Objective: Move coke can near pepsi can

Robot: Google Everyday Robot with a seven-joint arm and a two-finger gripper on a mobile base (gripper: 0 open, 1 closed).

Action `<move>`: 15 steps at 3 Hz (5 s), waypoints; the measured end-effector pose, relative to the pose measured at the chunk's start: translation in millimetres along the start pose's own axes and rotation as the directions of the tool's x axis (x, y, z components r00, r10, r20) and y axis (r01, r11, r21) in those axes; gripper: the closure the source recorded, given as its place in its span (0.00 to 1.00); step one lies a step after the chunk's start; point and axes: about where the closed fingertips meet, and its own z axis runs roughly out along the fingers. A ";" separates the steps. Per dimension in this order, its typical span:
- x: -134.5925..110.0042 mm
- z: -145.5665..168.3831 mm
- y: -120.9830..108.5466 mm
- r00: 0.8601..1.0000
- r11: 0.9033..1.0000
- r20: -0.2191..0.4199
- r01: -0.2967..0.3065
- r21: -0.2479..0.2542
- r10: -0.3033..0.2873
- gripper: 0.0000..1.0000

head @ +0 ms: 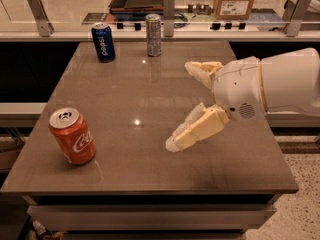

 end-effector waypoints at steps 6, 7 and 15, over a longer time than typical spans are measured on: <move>-13.7 125.0 40.3 0.969 0.993 0.241 -0.021 -0.117 0.049 0.00; -17.4 143.8 51.9 0.960 0.989 0.271 -0.025 -0.149 0.065 0.00; -54.9 199.8 96.3 0.928 0.978 0.366 0.015 -0.210 0.064 0.87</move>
Offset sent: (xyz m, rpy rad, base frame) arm 0.0144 0.0689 -0.0480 0.1425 0.0653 0.1800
